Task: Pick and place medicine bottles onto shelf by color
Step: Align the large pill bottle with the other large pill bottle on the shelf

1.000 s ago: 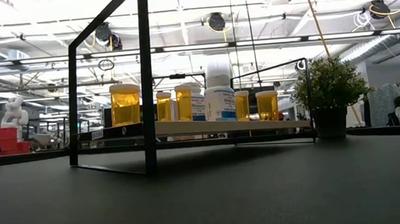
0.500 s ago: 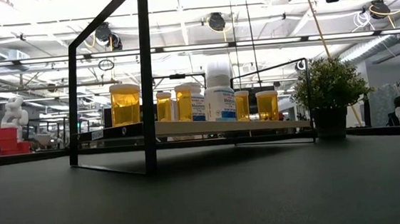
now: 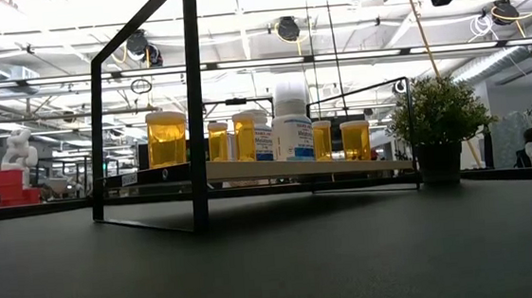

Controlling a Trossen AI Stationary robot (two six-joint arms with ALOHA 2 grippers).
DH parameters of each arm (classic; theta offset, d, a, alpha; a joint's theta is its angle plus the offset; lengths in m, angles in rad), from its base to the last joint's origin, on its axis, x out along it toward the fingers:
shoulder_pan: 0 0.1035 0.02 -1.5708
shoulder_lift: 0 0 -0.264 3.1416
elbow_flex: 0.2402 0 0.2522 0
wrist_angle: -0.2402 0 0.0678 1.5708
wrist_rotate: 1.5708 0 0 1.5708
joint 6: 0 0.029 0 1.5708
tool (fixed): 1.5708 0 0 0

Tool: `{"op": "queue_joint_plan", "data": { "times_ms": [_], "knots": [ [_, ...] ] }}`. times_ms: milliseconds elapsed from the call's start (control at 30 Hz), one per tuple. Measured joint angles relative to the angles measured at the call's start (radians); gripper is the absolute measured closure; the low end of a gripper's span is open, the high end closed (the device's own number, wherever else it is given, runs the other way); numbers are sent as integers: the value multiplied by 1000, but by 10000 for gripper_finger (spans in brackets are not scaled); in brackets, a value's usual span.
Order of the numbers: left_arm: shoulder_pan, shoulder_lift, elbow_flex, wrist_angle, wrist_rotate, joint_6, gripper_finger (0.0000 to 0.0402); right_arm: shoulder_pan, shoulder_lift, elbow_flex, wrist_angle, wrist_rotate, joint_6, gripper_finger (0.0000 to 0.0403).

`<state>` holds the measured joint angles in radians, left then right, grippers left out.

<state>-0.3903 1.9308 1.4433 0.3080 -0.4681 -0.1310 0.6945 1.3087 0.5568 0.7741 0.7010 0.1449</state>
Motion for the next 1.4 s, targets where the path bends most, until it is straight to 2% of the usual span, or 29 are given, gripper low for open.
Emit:
{"op": "queue_joint_plan", "data": {
  "times_ms": [367,533,867,1133,1200,1400],
  "knots": [
    [43,13,0,4,120,9,146,-11,1,0,-11,-3,1,213],
    [47,39,0,59,116,38,147,-22,2,-1,-32,-32,23,213],
    [41,42,0,53,99,45,150,-23,1,0,-26,-27,21,213],
    [41,42,0,50,100,54,222,-23,1,0,-26,-26,19,213],
    [39,43,0,49,100,54,229,-23,1,0,-26,-26,19,213],
    [30,30,0,41,97,71,206,-23,-22,3,-62,-28,41,194]
  ]
}}
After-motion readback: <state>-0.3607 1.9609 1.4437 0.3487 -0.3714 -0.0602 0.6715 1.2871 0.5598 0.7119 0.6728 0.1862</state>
